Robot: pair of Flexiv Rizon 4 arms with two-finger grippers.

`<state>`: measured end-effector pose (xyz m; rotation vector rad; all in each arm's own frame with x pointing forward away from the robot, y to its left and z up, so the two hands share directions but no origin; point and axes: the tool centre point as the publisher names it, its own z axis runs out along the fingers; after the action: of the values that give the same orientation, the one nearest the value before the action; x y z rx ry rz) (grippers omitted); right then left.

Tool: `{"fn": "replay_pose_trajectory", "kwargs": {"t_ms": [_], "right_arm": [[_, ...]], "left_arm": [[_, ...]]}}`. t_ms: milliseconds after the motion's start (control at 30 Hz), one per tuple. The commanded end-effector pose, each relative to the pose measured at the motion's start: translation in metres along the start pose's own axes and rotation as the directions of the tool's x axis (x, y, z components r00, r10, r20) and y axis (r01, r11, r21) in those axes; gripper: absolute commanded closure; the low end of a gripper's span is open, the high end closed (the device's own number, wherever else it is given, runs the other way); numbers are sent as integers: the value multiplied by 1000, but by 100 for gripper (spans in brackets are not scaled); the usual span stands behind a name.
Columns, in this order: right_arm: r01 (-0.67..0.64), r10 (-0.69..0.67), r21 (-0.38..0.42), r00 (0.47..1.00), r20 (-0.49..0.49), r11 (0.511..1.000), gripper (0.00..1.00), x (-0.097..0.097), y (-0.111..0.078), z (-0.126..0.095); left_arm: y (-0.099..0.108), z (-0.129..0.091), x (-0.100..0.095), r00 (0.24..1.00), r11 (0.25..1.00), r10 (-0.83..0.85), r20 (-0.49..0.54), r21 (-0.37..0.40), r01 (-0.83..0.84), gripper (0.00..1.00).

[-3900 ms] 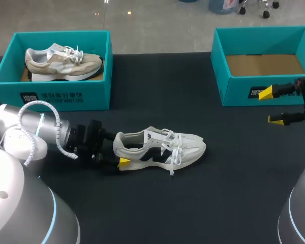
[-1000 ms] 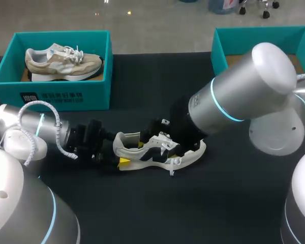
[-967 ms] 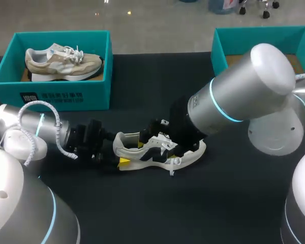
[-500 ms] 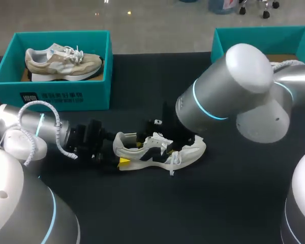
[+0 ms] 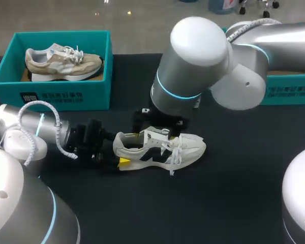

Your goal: Take the shoe out of the shoebox, open the shoe tongue, remove and reinsert the insole, then place the shoe into the shoebox

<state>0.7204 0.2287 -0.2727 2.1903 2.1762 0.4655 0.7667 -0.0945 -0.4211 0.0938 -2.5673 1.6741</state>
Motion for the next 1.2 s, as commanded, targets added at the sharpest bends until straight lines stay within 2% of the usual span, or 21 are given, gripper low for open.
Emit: {"fn": "replay_pose_trajectory", "kwargs": {"t_ms": [33,267,400,500,767,1100,1200], "right_arm": [[-2,2,-4,997,71,1000,0,5,-1,0],[-2,2,-4,997,71,1000,0,5,-1,0],[68,-63,-14,973,222,998,0,-3,3,7],[97,-91,-4,953,291,995,0,-6,4,15],[99,-98,14,946,308,995,0,-1,8,29],[101,-105,29,916,387,994,0,7,17,52],[100,-103,31,890,444,995,0,7,19,57]], "left_arm": [[5,1,-2,1000,1000,-1,-1,-3,1,100],[5,1,-2,1000,1000,-1,-1,-3,1,100],[5,1,-2,1000,1000,-1,-1,-3,1,100],[5,1,-2,1000,1000,-1,-1,-3,1,100],[5,1,-2,1000,1000,-1,-1,-3,1,100],[5,1,-2,1000,1000,-1,-1,-3,1,100],[5,1,-2,1000,1000,-1,-1,-3,1,100]]}}
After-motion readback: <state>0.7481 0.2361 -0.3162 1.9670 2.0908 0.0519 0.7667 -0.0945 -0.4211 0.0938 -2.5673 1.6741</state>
